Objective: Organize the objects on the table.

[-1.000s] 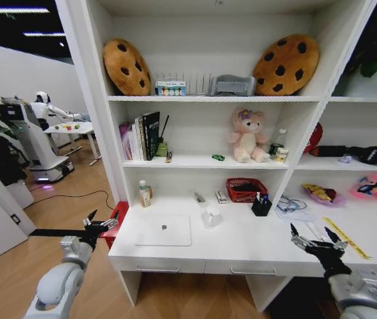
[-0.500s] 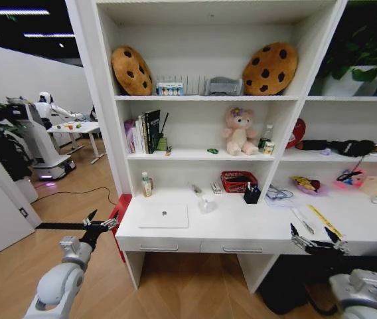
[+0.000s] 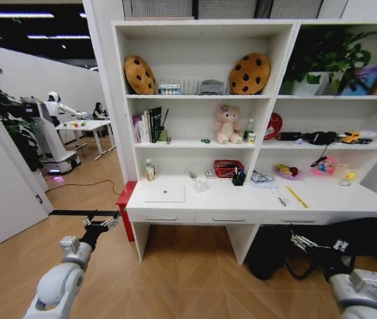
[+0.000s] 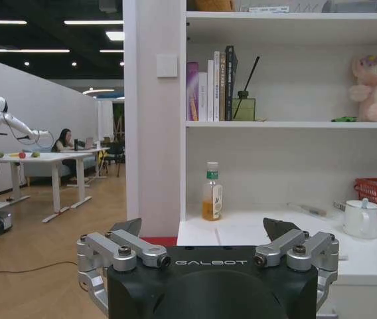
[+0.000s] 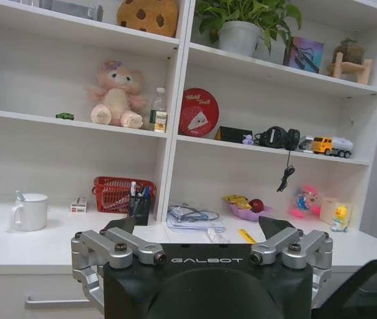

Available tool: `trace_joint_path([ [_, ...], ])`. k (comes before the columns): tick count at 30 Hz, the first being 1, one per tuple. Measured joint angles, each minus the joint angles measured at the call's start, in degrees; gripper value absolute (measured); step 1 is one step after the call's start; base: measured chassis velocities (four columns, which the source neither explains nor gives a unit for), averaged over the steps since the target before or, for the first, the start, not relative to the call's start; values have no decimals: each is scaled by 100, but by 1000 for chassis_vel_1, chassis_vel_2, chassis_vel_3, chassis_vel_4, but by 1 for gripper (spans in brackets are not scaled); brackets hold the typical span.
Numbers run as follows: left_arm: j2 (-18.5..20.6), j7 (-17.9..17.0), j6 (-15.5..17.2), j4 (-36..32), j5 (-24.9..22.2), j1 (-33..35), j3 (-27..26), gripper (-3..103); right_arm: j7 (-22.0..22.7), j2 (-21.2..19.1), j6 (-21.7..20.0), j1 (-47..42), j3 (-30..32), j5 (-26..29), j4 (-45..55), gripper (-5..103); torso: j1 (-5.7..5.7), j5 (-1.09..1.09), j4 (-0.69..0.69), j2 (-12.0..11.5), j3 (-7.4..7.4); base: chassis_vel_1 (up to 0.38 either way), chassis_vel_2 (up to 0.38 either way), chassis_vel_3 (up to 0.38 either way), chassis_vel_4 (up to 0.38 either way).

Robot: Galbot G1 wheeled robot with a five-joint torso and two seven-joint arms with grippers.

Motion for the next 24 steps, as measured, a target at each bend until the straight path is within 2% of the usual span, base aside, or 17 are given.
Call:
trace_joint_path([
  [1,-1,12,0,-1,0,0,3,100,1,0,0,-1,1,0,0,100,-1,-3,-9,1,-1,299,-311,-298,255],
  [2,-1,12,0,-1,0,0,3,100,1,0,0,-1,1,0,0,100,-1,-3,-9,1,-1,299,-311,-298,255],
  [3,0,12,-1,-2,0,-2,3,100,3,0,0,-5,3,0,-2,100,-1,4,-15,1,-1,162,-248,-298,255],
  [5,-1,11,0,-1,0,0,3,100,1,1,0,-2,0,0,-1,100,-2,-9,-4,0,-1,160,-148,-140,205],
  [6,-1,11,0,-1,0,0,3,100,1,1,0,-2,0,0,-1,100,-2,-9,-4,0,-1,159,-148,-78,181],
  [7,-1,-2,0,0,1,1,-5,100,0,1,0,1,0,0,1,100,-3,-7,5,2,-2,72,48,-78,10],
  [9,0,5,0,-1,0,-2,2,100,1,1,0,-2,0,0,-1,100,2,1,-11,-1,1,36,12,-14,5],
  [14,0,6,0,-1,0,-3,3,100,1,0,0,5,0,0,-1,100,14,0,-5,-7,4,-54,19,40,-24],
  [24,0,4,0,-1,0,-2,2,100,1,1,0,2,0,0,0,100,2,-2,-6,-2,1,-6,10,13,0],
])
